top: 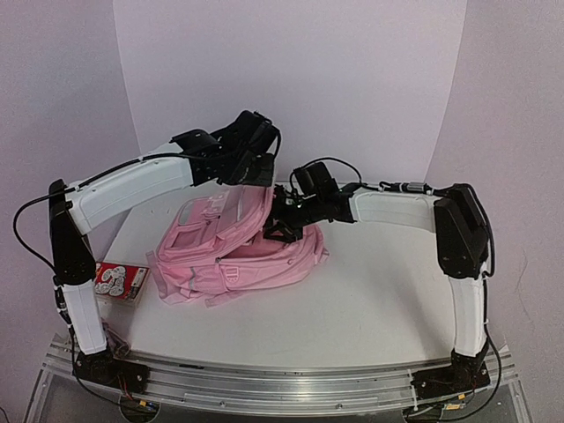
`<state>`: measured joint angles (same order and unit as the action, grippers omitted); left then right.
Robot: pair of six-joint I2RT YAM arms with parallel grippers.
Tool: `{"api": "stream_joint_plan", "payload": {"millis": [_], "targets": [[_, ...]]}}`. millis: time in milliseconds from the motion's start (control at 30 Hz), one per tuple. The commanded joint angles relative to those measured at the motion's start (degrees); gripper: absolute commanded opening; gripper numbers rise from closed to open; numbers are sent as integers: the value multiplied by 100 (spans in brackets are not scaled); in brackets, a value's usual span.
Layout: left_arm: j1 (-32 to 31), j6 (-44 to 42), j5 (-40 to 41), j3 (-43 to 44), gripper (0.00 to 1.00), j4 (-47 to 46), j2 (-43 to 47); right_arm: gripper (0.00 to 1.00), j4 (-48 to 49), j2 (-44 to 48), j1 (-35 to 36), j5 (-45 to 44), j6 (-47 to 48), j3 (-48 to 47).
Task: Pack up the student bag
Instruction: Place the stationery in the student bag.
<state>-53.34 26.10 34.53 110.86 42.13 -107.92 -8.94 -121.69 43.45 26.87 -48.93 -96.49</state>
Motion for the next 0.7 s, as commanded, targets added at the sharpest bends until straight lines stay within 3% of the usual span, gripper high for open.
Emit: {"api": "stream_joint_plan", "payload": {"millis": [0,67,133,300,367,533,667], "targets": [[8,225,-2,-31,0,-218,329,59,491,925,62,259,253,306],[8,302,-42,-82,1,-164,348,59,534,1186,58,246,235,588],[15,471,-49,-143,13,-24,387,59,517,1498,58,31,245,957],[57,1256,185,-899,82,450,844,71,285,2509,9,-1096,366,2361],[176,1772,230,-1369,97,657,1189,77,169,2791,-10,-1475,532,2713],[719,3148,131,-2904,100,1333,2121,80,-38,3361,-26,-1982,925,3366],[1385,4317,-133,-4142,100,2025,2919,80,-37,3536,-34,-1848,1194,3553]]}}
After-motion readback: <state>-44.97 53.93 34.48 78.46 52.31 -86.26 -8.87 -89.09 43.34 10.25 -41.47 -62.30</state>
